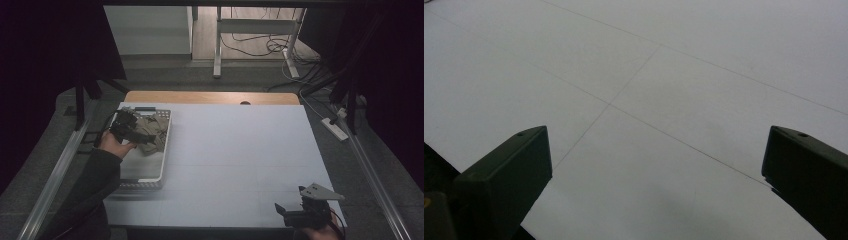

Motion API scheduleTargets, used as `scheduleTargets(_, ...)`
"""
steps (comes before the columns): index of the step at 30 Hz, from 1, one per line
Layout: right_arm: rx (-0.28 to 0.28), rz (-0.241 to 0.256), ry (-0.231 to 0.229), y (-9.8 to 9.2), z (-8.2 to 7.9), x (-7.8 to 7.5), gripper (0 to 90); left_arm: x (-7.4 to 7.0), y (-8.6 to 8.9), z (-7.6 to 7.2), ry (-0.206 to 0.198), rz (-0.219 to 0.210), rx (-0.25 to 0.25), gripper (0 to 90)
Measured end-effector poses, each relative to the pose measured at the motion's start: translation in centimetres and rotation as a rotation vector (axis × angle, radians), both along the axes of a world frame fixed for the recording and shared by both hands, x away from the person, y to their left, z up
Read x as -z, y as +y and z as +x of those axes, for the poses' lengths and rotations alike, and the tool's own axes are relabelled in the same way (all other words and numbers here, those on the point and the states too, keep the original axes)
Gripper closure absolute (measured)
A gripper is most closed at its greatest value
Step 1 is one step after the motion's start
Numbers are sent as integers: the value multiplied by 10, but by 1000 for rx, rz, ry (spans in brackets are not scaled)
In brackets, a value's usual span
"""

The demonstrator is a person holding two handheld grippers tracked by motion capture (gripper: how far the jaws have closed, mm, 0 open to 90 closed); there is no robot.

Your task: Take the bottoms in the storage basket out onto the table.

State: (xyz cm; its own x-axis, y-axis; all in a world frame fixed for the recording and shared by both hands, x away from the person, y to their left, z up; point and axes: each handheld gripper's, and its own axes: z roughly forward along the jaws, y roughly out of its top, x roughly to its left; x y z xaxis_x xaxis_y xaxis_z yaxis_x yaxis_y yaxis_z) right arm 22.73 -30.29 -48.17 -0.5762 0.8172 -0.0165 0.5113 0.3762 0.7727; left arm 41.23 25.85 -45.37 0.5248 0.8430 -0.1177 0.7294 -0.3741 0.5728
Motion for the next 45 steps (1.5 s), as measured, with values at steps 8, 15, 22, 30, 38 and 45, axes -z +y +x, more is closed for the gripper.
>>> scheduleTargets(8,-6,-5,0,1,0,0,4,3,-2,20,8,41,-27,0)
scheduleTargets(15,-13,-8,0,1,0,0,4,13,-3,40,36,71,-55,0)
scheduleTargets(22,-16,-8,0,1,-1,0,4,22,-10,53,66,89,-60,0)
scheduleTargets(30,-19,-10,-2,1,-1,0,4,31,-19,68,91,103,-86,0)
scheduleTargets(38,-21,-11,-3,1,-1,0,4,51,-28,81,136,138,-80,0)
scheduleTargets(45,-24,-16,-3,2,-1,0,4,64,-26,86,181,134,-61,0)
